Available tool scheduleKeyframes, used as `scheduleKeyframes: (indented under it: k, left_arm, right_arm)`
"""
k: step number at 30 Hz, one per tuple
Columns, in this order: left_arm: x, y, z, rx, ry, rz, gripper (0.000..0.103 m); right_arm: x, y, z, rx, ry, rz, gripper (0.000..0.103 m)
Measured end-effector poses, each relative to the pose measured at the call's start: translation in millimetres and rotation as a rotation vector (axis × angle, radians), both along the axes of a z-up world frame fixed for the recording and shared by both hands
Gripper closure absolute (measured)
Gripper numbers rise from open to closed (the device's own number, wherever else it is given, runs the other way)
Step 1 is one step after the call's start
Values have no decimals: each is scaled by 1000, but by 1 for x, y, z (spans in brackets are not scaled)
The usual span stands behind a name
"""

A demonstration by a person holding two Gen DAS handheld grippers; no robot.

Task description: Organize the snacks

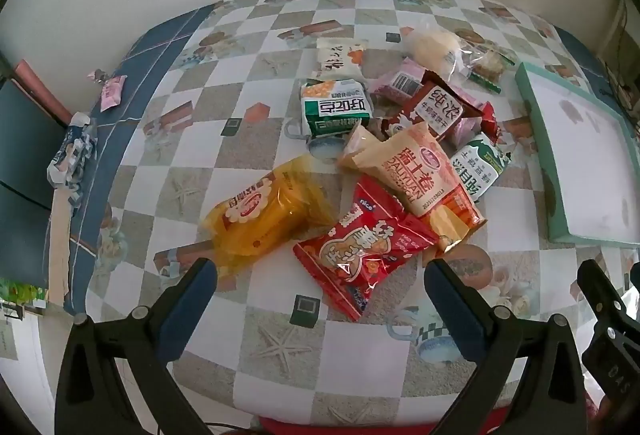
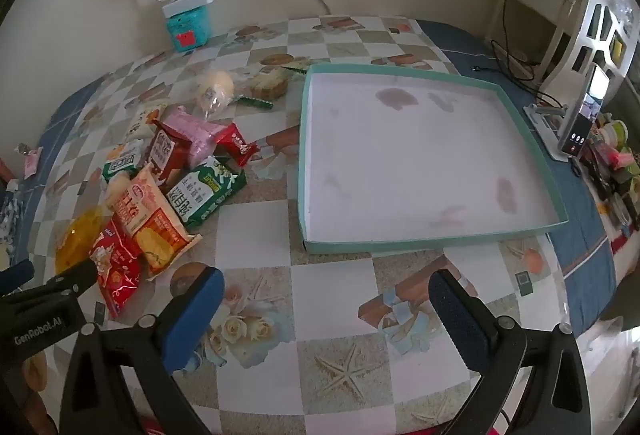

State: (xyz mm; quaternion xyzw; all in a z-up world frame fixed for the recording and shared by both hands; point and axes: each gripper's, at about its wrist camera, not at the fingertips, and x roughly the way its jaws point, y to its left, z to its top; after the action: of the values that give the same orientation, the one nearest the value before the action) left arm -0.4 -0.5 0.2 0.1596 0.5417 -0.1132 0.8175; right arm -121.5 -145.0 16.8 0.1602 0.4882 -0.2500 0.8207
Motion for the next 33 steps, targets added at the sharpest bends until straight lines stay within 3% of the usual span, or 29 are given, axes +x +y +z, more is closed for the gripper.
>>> scheduleKeyframes:
  k: [33]
  left_arm:
    - [0, 4, 3, 45, -27, 30, 0]
  right_arm:
    - [-7, -2, 6, 37, -14, 40, 0]
